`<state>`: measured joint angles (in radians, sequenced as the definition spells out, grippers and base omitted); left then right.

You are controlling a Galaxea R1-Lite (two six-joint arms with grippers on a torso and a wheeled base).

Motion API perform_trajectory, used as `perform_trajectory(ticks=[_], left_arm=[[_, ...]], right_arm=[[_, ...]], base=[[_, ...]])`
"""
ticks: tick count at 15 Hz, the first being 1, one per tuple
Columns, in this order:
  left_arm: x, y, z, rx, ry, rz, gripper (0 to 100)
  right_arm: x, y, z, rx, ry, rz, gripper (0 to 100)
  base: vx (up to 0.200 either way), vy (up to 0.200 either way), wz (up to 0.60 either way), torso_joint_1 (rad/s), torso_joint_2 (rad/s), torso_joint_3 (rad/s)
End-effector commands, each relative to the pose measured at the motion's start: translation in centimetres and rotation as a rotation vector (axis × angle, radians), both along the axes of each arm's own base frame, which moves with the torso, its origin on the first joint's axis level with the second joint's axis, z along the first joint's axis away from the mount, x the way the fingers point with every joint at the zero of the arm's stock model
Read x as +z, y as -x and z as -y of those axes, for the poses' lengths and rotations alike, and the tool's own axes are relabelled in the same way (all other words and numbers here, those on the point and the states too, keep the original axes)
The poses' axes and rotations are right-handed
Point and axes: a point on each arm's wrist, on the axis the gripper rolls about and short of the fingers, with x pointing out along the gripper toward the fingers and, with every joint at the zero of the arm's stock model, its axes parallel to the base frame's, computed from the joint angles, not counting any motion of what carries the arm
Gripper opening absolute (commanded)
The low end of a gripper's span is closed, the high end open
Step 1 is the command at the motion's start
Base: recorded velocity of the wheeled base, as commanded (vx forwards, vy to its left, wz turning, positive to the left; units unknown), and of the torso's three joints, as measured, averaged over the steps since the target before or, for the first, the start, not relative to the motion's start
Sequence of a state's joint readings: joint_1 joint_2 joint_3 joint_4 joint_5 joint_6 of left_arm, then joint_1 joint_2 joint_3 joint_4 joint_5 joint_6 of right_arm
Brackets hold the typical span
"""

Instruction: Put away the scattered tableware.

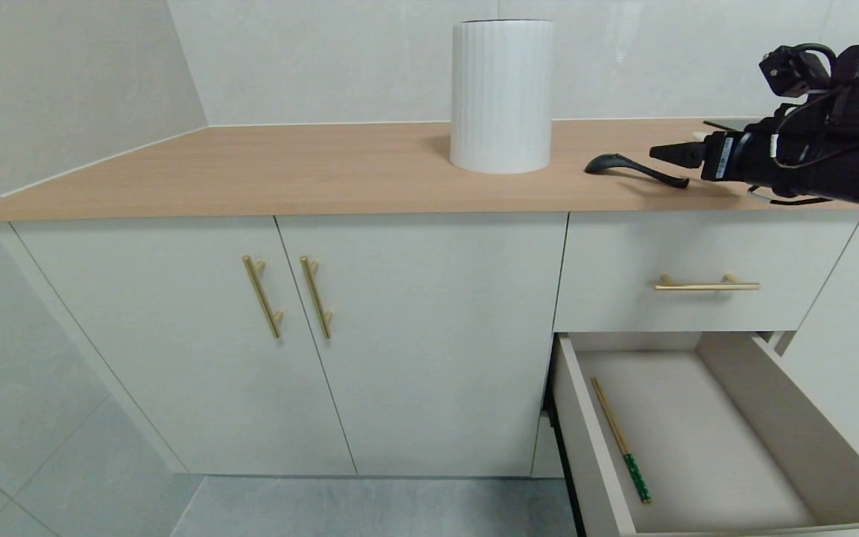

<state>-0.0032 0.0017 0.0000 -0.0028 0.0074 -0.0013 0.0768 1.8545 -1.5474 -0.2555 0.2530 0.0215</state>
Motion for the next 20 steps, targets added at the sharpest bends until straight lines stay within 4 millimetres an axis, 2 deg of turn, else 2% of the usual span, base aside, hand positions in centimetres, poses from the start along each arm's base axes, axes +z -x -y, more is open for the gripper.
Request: perform_trajectory(ticks=[1,7,10,17,20], left_arm=[[0.0,0.0,0.0,0.0,0.0,-0.001,100],[0.0,0.0,0.0,0.0,0.0,-0.001,100],[0.0,0.0,0.0,0.0,0.0,0.0,100],[0.0,0.0,0.0,0.0,0.0,0.0,100],[0.0,0.0,0.0,0.0,0.0,0.0,100]], right_arm=[[-0.7,-0.9,-0.2,0.004,0.017,-0.025,100],[0.1,-2.0,-0.3,-0.003,0.071,-0.087,100],[0.3,-3.1,-0.2,-0.082,0.121,-0.12,100],[-0.2,-3.5,-1.8,-0.053,0.134,-0.15,100],[0.8,-3.3,-1.7,-0.095,0.148,-0.176,100]], base=[[0.0,0.0,0.0,0.0,0.0,0.0],[0.0,0.0,0.0,0.0,0.0,0.0],[0.0,0.0,0.0,0.0,0.0,0.0],[0.0,0.0,0.0,0.0,0.0,0.0],[0.0,0.0,0.0,0.0,0.0,0.0]])
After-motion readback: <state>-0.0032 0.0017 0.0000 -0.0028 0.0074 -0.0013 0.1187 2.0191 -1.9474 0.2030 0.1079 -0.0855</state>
